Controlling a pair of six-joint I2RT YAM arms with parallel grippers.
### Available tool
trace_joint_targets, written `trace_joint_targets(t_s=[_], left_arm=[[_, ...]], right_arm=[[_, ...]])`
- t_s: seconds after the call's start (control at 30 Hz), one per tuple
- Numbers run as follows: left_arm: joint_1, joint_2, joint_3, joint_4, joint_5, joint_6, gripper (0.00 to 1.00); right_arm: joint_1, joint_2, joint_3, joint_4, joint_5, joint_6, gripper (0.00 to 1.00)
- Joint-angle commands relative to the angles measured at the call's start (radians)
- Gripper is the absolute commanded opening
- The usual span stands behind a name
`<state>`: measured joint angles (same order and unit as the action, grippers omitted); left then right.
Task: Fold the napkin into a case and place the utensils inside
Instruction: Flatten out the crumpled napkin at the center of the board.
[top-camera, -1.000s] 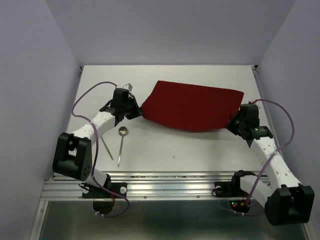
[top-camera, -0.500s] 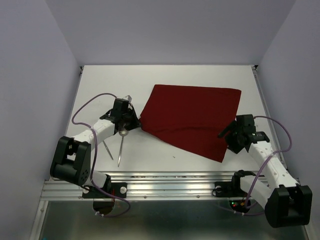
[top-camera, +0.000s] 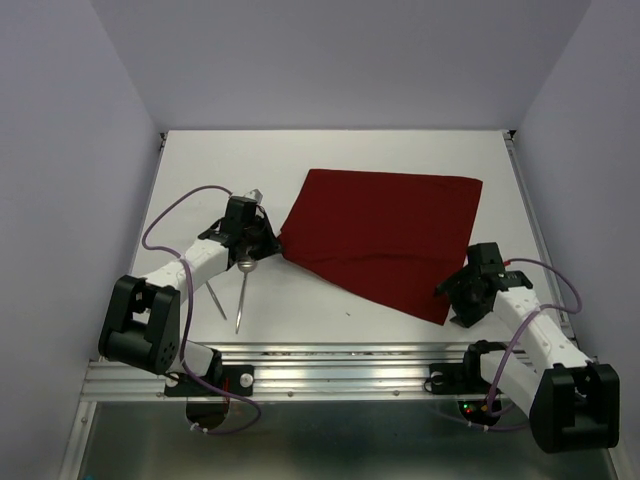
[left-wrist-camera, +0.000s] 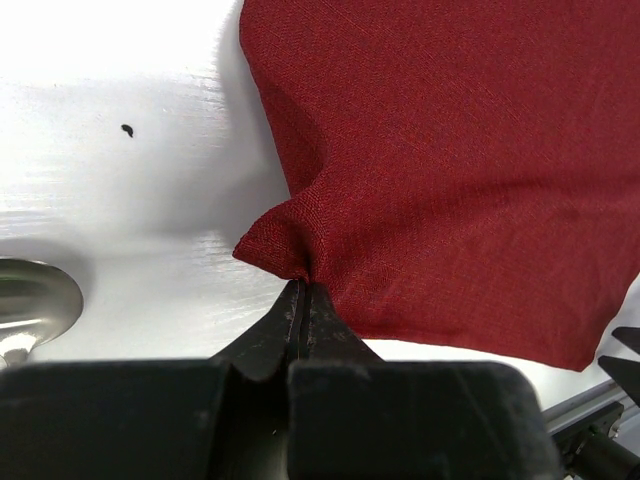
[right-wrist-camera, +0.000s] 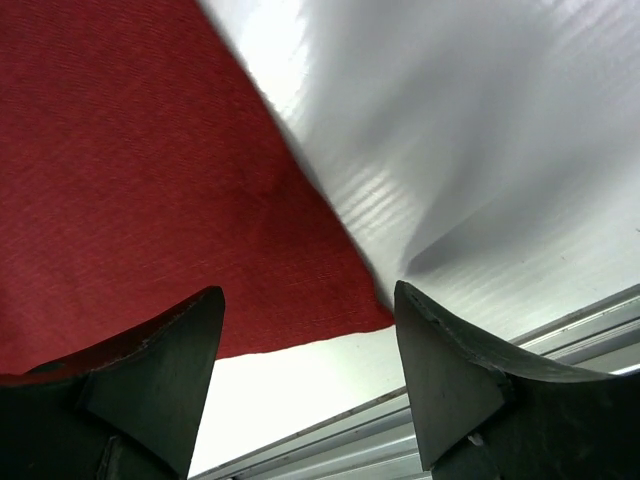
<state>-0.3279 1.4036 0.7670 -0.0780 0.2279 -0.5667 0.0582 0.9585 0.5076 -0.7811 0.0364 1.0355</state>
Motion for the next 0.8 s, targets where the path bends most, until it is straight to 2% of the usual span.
trace_joint_targets(t_s=[0.0, 0.3, 0.53, 0.67, 0.7, 0.77], left_arm=[[-0.007, -0.018, 0.012, 0.017, -0.013, -0.004, 0.0], [-0.008, -0.014, 0.022, 0.017, -0.015, -0.001, 0.0], [-0.008, -0.006, 0.029, 0.011, -0.019, -0.005, 0.0], [-0.008, -0.003, 0.035, 0.009, -0.019, -0.004, 0.0], [-0.008, 0.0, 0.037, 0.007, -0.019, -0.004, 0.0], [-0.01, 0.003, 0.04, 0.006, -0.019, -0.004, 0.0]], right_arm=[[-0.009, -0.015, -0.035, -0.029, -0.024, 0.049, 0.74], [-0.009, -0.01, -0.089, 0.043, -0.076, 0.049, 0.7], [0.011, 0.013, -0.11, 0.12, -0.092, 0.066, 0.52], [0.011, 0.032, -0.096, 0.132, -0.069, 0.052, 0.47], [0.011, 0.042, -0.09, 0.137, -0.069, 0.052, 0.42], [0.011, 0.046, -0.086, 0.141, -0.07, 0.051, 0.38]])
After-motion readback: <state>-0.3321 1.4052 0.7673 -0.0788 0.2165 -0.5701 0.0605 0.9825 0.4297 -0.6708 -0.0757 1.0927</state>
